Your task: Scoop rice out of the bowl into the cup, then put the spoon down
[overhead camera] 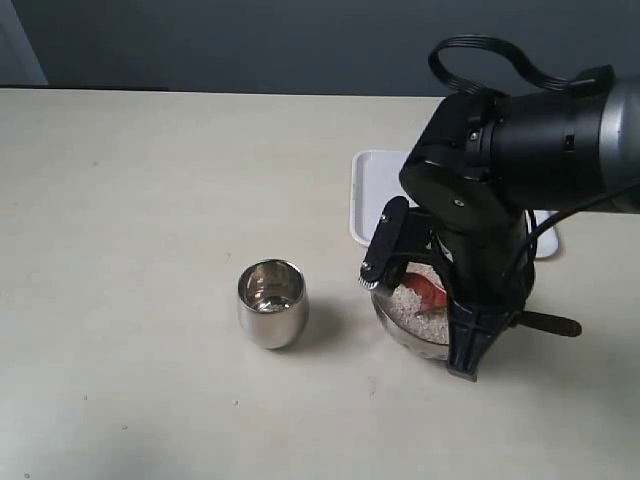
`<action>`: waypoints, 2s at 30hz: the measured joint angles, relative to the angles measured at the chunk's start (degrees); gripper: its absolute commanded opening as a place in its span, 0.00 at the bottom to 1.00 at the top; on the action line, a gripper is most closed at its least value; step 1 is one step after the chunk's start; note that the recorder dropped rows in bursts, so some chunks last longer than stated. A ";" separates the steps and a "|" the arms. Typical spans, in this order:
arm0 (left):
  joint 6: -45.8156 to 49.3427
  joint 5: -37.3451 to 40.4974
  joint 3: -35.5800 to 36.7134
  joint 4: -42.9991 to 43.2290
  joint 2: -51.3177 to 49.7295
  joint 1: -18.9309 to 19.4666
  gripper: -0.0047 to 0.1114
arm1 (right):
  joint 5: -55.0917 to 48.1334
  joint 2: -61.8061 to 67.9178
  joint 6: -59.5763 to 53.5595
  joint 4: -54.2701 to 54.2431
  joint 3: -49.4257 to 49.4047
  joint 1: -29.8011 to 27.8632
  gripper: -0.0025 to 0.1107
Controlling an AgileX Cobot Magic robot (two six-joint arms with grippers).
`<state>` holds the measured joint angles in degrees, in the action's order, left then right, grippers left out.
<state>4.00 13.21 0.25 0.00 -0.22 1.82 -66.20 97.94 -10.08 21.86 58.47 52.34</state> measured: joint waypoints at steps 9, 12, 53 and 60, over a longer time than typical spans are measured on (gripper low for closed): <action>0.00 0.00 0.00 0.00 0.00 0.00 0.04 | 0.00 -2.87 0.00 -1.30 0.00 0.00 0.02; 0.00 0.00 0.00 0.00 0.00 0.00 0.04 | 0.00 -3.48 0.00 -2.15 0.00 0.00 0.02; 0.00 0.00 0.00 0.00 0.00 0.00 0.04 | 3.25 -4.80 -6.03 -13.56 0.00 -12.72 0.02; 0.00 0.00 0.00 0.00 0.00 0.00 0.04 | 1.15 -5.24 -6.03 -14.35 1.53 -12.72 0.02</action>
<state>4.00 13.21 0.25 0.00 -0.22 1.82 -65.05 92.70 -16.11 7.51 60.00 39.62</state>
